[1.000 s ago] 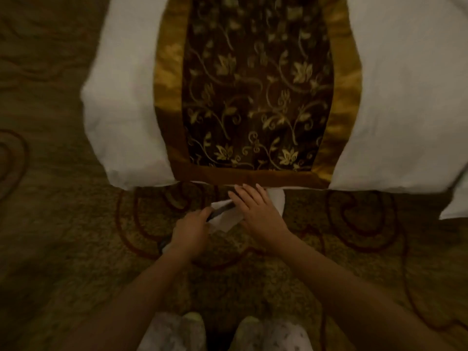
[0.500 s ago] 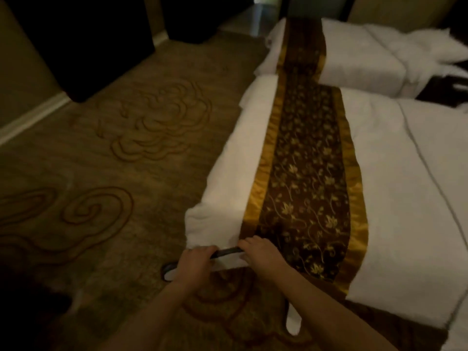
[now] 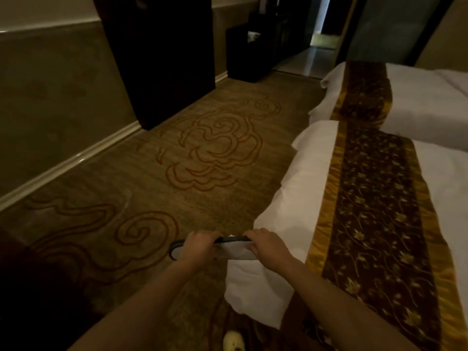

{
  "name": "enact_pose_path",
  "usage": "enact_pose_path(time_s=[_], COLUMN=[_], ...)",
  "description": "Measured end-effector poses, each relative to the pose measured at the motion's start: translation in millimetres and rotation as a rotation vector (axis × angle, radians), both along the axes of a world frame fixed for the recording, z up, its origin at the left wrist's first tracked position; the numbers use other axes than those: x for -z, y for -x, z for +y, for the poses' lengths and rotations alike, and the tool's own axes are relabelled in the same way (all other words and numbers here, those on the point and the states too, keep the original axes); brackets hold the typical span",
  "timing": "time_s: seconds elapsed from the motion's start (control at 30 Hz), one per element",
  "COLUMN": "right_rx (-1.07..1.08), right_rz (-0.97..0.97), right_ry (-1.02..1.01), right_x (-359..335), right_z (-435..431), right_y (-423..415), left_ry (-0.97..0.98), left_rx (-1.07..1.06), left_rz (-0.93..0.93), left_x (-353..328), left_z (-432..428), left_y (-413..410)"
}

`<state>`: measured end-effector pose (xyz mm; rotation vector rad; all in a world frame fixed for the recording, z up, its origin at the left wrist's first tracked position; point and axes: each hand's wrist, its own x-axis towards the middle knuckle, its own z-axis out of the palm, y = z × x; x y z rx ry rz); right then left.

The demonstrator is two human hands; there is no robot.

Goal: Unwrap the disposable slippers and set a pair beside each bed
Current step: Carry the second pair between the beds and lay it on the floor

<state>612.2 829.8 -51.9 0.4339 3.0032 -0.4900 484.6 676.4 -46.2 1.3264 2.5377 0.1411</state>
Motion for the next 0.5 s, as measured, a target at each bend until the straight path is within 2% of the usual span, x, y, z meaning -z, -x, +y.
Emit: enact_pose_path(time_s=[0.27,0.5], right_rx=[-0.031,-0.047], right_rz=[-0.014,-0.001], right_ry=[0.068,0.132], right_x=[11.9,30.7], right_z=[69.9,98.1], right_y=[141.4,276.4], left_ry=[0.097,0.136], left_rx=[-0.065,-0.113], left_rz=[-0.019,-0.043], left_x=[10.5,21.7], left_z=[60.8,86.2], left_y=[130.2,260.1])
